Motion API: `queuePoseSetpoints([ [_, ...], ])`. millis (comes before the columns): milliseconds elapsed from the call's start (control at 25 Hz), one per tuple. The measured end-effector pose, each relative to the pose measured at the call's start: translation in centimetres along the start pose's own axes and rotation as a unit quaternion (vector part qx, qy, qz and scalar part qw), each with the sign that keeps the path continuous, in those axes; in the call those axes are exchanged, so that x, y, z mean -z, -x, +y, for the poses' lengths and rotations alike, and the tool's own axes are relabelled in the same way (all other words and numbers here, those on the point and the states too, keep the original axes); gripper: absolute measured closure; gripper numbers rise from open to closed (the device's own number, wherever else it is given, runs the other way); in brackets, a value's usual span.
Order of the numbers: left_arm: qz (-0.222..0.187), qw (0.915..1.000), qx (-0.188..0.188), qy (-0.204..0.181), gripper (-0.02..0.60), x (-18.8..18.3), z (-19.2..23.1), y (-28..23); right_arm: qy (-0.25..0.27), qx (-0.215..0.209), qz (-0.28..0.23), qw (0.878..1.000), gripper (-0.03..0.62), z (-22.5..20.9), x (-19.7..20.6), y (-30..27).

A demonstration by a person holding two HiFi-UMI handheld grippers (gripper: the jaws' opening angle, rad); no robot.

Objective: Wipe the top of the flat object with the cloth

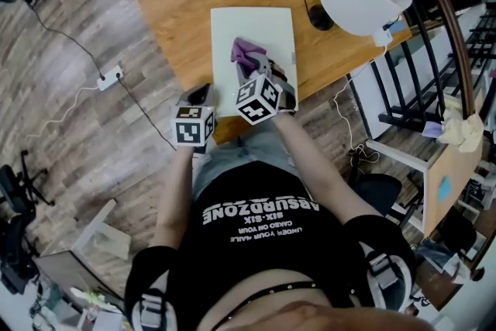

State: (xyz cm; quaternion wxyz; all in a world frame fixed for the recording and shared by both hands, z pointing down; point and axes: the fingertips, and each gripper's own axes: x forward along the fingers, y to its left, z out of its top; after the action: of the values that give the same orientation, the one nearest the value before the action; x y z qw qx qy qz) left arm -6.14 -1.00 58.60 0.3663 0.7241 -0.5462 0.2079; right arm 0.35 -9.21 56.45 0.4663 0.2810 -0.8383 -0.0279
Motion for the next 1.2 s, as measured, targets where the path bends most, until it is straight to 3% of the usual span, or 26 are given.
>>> queuePoseSetpoints([
  [640,0.012,0.9999,0.002,0.007,0.565,1.7,-0.4,1.0,0.054,-0.044,-0.038,0.997,0.508,3.7,-2.9,-0.5],
  [1200,0.007,0.9999,0.011,0.005,0.565,2.1,-1.2,1.4,0.078,-0.062,-0.055,0.993,0.508,6.6,-1.8,1.2],
])
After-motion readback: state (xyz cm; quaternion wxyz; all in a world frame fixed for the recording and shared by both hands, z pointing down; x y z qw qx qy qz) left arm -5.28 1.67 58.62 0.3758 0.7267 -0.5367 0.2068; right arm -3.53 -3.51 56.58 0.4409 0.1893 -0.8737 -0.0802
